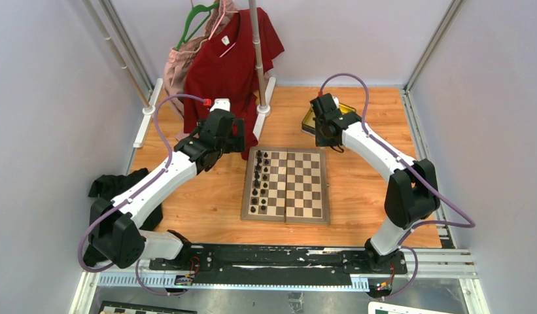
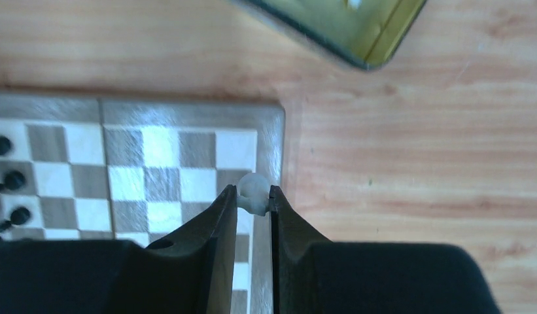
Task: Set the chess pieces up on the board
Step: Place the chess piece on the chessboard.
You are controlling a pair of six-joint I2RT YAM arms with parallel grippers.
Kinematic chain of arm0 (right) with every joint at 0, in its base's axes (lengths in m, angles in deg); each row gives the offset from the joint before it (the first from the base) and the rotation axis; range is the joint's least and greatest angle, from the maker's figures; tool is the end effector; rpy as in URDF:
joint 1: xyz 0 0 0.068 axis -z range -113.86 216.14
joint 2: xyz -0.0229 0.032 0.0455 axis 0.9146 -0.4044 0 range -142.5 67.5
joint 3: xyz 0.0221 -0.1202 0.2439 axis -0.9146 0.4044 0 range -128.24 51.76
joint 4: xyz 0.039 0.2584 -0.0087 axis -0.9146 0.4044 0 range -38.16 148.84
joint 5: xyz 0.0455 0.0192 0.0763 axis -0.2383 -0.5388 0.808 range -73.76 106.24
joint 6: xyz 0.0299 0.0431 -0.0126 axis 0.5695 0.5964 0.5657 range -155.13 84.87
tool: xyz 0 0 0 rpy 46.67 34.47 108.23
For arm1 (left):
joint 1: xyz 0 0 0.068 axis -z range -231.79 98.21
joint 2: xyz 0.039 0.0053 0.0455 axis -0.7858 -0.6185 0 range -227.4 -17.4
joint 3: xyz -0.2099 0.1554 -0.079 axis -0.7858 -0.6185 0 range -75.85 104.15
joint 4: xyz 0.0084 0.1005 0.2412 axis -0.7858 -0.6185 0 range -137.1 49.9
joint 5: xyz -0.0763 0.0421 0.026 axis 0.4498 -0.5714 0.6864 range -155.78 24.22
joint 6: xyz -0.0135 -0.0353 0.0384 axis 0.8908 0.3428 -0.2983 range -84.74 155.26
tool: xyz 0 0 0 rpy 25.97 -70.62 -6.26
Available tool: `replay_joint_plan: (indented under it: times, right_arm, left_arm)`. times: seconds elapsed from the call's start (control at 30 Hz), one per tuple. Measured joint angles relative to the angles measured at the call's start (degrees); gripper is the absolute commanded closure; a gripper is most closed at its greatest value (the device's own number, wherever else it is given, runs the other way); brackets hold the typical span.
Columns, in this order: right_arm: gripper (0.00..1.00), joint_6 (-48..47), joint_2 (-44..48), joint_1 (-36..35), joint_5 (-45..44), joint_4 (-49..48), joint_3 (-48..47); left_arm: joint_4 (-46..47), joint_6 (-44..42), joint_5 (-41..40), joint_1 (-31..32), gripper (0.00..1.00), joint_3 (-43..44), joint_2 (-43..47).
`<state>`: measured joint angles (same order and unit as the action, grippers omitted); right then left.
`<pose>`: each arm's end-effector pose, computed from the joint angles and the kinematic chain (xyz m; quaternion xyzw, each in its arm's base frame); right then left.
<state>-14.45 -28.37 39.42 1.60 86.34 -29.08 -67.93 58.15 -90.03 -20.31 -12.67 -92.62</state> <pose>0.3341 0.1582 0.2880 -0.0051 0.9317 0.0285 0.3622 0.2519 -0.1371 0.3082 -0.0224 0.8898 -0.0200 0.4554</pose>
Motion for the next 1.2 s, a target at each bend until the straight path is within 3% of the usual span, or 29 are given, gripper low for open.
replay_joint_plan:
  times: [0.33, 1.2]
  right_arm:
    - [1.00, 2.38, 1.51, -2.47, 2.75, 2.45, 8.66]
    - [1.00, 1.99, -5.51, -3.63, 4.59, -2.84, 8.57]
  left_arm:
    - [0.42, 0.02, 0.13, 0.00, 0.05, -1.27, 0.81]
    - [0.76, 0.04, 0.13, 0.00, 0.05, -2.16, 0.72]
